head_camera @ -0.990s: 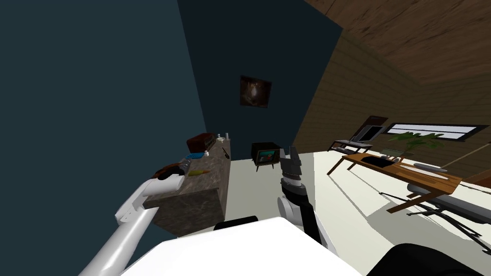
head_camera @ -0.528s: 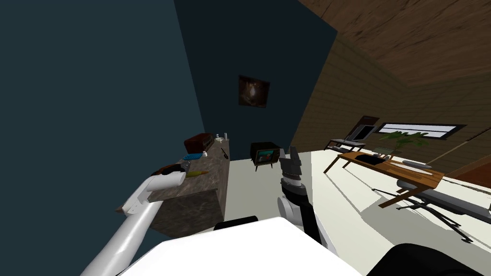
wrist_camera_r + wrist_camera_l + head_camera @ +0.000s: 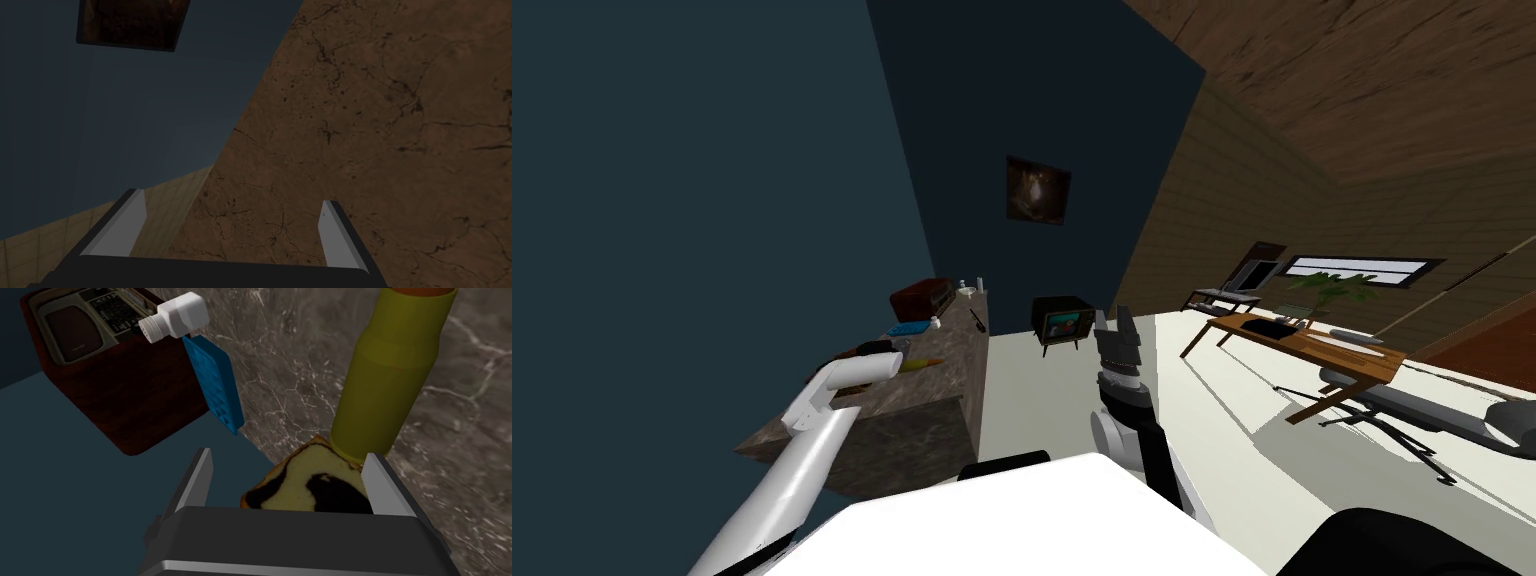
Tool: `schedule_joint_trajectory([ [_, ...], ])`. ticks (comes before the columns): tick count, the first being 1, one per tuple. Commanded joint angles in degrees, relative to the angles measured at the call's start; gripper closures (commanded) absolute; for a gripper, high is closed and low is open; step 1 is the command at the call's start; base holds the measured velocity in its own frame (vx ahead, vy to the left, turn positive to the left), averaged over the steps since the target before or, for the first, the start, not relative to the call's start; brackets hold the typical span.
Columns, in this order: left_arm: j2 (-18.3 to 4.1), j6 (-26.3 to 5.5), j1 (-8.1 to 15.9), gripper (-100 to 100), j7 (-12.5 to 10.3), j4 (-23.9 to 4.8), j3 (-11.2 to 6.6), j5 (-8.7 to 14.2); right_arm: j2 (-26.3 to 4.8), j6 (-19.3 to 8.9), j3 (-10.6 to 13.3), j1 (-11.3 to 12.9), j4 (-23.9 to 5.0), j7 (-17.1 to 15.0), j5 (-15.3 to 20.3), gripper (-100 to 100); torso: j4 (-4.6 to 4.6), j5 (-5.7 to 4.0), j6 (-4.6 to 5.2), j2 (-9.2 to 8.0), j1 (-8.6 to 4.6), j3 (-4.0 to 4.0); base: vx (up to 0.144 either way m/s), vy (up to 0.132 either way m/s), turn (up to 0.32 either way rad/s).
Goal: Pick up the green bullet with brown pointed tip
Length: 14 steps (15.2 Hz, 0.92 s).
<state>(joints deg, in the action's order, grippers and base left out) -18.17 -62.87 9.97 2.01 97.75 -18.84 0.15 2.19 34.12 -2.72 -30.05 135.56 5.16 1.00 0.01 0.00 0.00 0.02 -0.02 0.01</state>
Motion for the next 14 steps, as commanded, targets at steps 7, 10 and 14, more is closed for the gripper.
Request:
schedule_joint_trajectory([
  [7, 0.8, -9.4, 3.7, -100, 0.5, -3.2, -1.69, 0.4, 0.0, 0.0, 0.0, 0.0, 0.0, 0.0, 0.0, 0, 0.00, 0.00, 0.01, 0.01, 0.00, 0.00, 0.003, -0.003, -0.047],
  [10, 1.3, -13.3, 5.8, -100, 0.7, -5.0, -2.57, 0.6, 0.0, 0.0, 0.0, 0.0, 0.0, 0.0, 0.0, 0, 0.00, 0.00, 0.00, 0.01, 0.00, 0.00, 0.004, -0.002, -0.054],
  [14, 1.8, -17.9, 7.5, -100, 1.0, -6.5, -3.30, 0.7, 0.0, 0.0, 0.0, 0.0, 0.0, 0.0, 0.0, 0, 0.00, 0.00, 0.00, 0.00, 0.00, 0.00, 0.001, 0.001, -0.036],
])
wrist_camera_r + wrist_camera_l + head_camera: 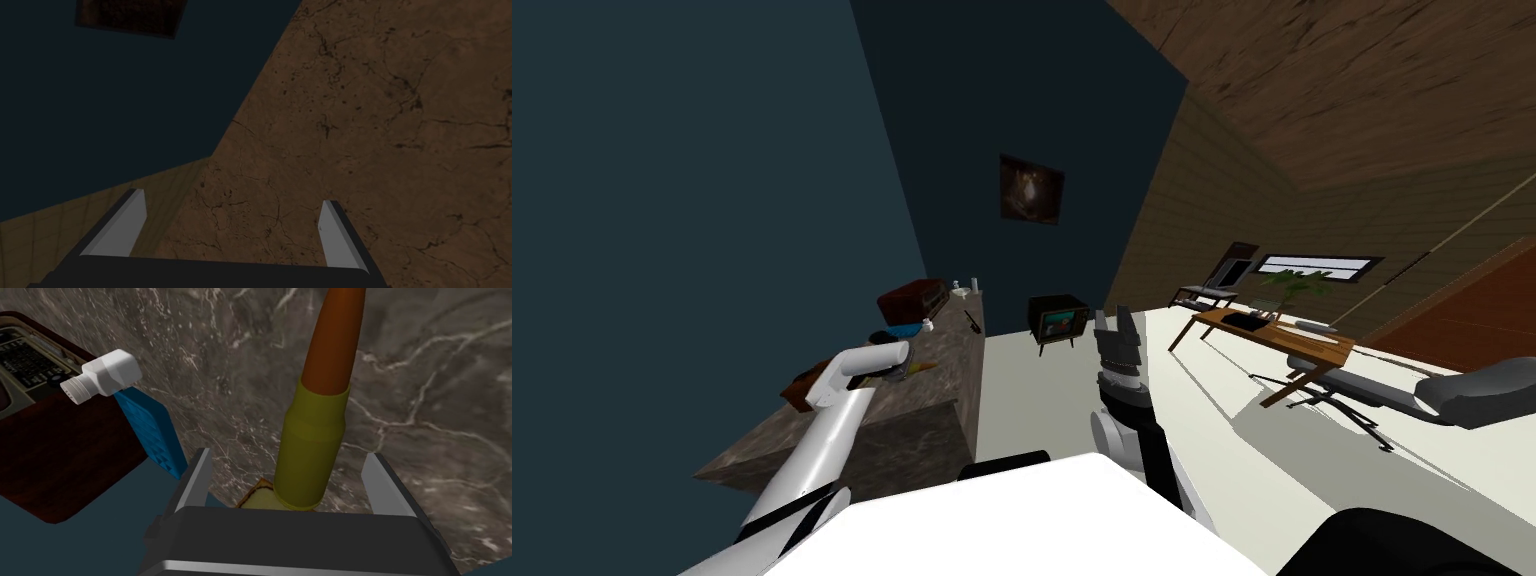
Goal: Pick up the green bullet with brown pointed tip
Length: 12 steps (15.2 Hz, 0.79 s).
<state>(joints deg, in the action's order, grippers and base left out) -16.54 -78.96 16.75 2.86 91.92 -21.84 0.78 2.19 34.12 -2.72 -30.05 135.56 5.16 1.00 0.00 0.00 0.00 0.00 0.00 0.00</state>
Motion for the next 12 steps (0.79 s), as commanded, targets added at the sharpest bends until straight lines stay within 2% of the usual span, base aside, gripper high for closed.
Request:
schedule_joint_trajectory([
  [1, 0.2, -2.0, 0.7, -100, 0.1, -0.6, -0.30, 0.1, 0.0, 0.0, 0.0, 0.0, 0.0, 0.0, 0.0, 0, 0.00, 0.00, 0.00, 0.00, 0.00, 0.00, -0.005, 0.007, -0.021],
  [2, 0.4, -3.7, 1.4, -100, 0.2, -1.3, -0.60, 0.1, 0.0, 0.0, 0.0, 0.0, 0.0, 0.0, 0.0, 0, 0.00, 0.00, -0.01, -0.01, 0.01, -0.01, -0.007, 0.009, -0.027],
  [3, 0.4, -3.7, 1.4, -100, 0.2, -1.3, -0.60, 0.1, 0.0, 0.0, 0.0, 0.0, 0.0, 0.0, 0.0, 0, 0.00, 0.01, 0.00, -0.02, 0.02, -0.01, -0.006, 0.007, -0.024],
  [7, 1.0, -7.6, 3.2, -100, 0.4, -2.8, -1.33, 0.2, 0.0, 0.0, 0.0, 0.0, 0.0, 0.0, 0.0, 0, -0.01, 0.00, 0.00, -0.03, 0.01, -0.02, -0.006, 0.004, -0.028],
  [8, 0.9, -6.4, 2.7, -100, 0.2, -2.1, -1.03, 0.1, 0.0, 0.0, 0.0, 0.0, 0.0, 0.0, 0.0, 0, -0.01, 0.00, 0.00, -0.03, 0.00, -0.02, -0.004, 0.002, -0.013],
  [9, 1.1, -5.0, 2.5, -100, 0.1, -3.6, -0.77, 0.1, 0.0, 0.0, 0.0, 0.0, 0.0, 0.0, 0.0, 0, -0.01, 0.00, -0.01, -0.03, 0.00, -0.02, 0.000, 0.000, 0.000],
  [12, 1.3, -3.2, 2.2, -100, -0.1, -5.1, -0.48, 0.0, 0.0, 0.0, 0.0, 0.0, 0.0, 0.0, 0.0, 0, 0.00, 0.01, -0.01, 0.00, -0.01, 0.00, 0.001, -0.001, 0.004],
])
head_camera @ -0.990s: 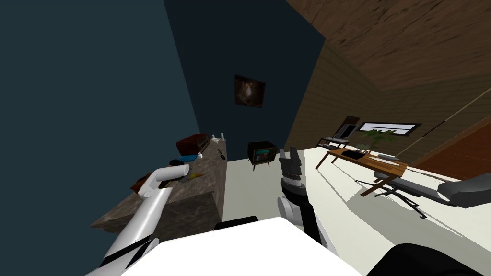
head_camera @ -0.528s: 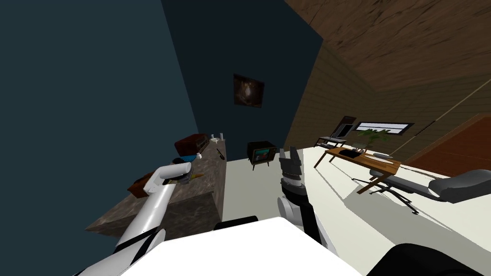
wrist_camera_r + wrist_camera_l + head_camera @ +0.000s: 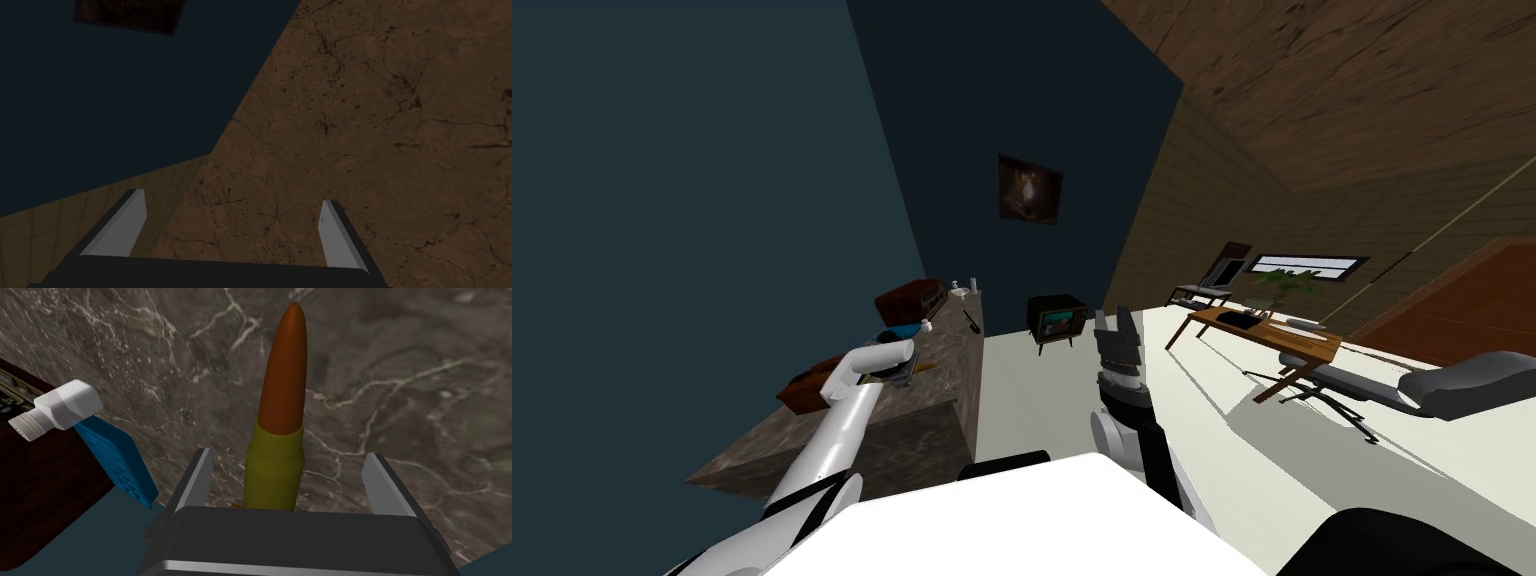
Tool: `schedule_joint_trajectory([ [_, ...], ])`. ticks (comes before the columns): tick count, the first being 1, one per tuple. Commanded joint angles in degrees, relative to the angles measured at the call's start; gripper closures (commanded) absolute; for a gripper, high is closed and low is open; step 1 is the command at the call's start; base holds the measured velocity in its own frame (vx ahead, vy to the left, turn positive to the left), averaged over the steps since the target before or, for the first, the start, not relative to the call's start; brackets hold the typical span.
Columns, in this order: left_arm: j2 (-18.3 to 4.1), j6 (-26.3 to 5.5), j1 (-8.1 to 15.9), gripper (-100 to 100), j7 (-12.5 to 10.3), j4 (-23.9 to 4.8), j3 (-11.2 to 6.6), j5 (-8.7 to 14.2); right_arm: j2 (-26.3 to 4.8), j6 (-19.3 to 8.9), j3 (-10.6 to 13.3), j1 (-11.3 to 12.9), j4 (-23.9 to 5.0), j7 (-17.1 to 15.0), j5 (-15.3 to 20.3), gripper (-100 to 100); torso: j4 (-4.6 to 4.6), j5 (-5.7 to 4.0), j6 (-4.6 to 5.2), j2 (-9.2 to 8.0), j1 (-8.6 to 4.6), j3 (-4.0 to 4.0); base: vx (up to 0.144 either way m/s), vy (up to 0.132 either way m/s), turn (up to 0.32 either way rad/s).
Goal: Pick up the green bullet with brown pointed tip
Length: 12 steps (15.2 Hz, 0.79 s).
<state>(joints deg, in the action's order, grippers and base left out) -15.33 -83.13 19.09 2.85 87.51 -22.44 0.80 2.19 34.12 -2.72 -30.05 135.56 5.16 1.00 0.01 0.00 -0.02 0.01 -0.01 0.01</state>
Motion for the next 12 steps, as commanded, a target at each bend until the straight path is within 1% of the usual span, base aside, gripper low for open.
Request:
schedule_joint_trajectory([
  [1, 0.2, 1.9, -0.2, -100, -0.2, -1.5, 0.26, -0.1, 0.0, 0.0, 0.0, 0.0, 0.0, 0.0, 0.0, 0, 0.00, 0.00, 0.00, 0.00, 0.00, 0.00, 0.004, -0.006, 0.017],
  [2, 0.0, 0.8, 0.1, -100, -0.1, -0.8, 0.12, 0.0, 0.0, 0.0, 0.0, 0.0, 0.0, 0.0, 0.0, 0, 0.00, 0.00, 0.00, 0.01, -0.01, 0.00, 0.000, 0.000, 0.000],
  [3, 0.0, 1.1, 0.1, 100, -0.1, -1.1, 0.15, 0.0, 0.0, 0.0, 0.0, 0.0, 0.0, 0.0, 0.0, 0, 0.00, -0.01, 0.00, 0.00, -0.01, 0.00, 0.000, 0.000, 0.000],
  [7, -0.1, 1.3, 0.3, 100, -0.1, -0.9, 0.14, -0.1, 0.0, 0.0, 0.0, 0.0, 0.0, 0.0, 0.0, 0, 0.11, 0.10, -0.06, -0.05, 0.04, 0.03, 0.000, 0.000, 0.000],
  [8, -0.1, -0.4, 0.1, 100, 0.0, 0.4, -0.10, 0.0, 0.0, 0.0, 0.0, 0.0, 0.0, 0.0, 0.0, 0, 0.10, 0.10, -0.06, -0.05, 0.05, 0.03, 0.002, 0.005, -0.011],
  [11, -0.3, -2.6, 0.4, 100, 0.3, 2.3, -0.46, 0.1, 0.0, 0.0, 0.0, 0.0, 0.0, 0.0, 0.0, 0, 0.08, 0.08, -0.07, -0.08, 0.05, 0.00, -0.003, 0.003, -0.011],
  [12, -0.1, -1.5, 0.2, 100, 0.2, 1.6, -0.29, 0.1, 0.0, 0.0, 0.0, 0.0, 0.0, 0.0, 0.0, 0, 0.07, 0.07, -0.06, -0.09, 0.04, -0.01, 0.000, 0.000, 0.000],
])
